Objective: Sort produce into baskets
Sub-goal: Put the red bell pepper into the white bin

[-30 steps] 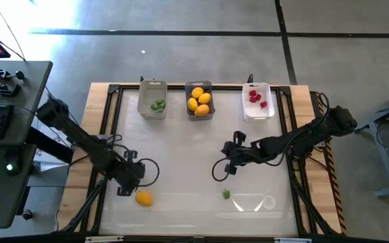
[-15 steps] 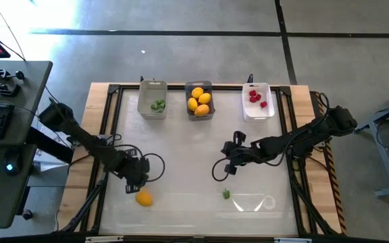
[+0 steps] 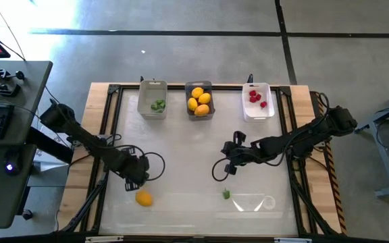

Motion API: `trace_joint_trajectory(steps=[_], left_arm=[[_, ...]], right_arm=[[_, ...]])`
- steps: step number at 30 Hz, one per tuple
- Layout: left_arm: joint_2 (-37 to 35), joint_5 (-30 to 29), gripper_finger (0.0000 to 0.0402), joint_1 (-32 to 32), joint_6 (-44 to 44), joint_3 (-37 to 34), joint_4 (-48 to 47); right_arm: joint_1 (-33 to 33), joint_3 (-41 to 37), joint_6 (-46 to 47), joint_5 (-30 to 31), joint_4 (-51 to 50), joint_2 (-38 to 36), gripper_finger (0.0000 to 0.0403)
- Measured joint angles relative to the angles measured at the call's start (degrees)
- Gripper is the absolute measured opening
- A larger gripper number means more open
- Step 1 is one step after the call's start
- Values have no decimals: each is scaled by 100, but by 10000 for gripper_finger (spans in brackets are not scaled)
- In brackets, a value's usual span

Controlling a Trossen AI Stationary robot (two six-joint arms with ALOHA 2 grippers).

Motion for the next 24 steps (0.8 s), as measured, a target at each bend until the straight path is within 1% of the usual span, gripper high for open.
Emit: trace_joint_trajectory(steps=[3,7,11,14,20,24], left_arm=[[-4,24,209,0,-3,-234,149],[-2,175,209,0,-13,-657,599],[-9,173,209,0,58,-684,666],[-66,125,201,-9,194,-609,737],[-370,-429,156,-2,292,-585,1053],[-398,-488,119,79,294,-596,1078]], right_arm=[[0,0,0,0,2,-2,0],[0,0,-1,2,2,-1,0],[0,0,0,17,16,1,0],[0,0,0,17,41,1,0],[0,0,-28,40,70,1,0],[0,0,-33,42,70,1,0]])
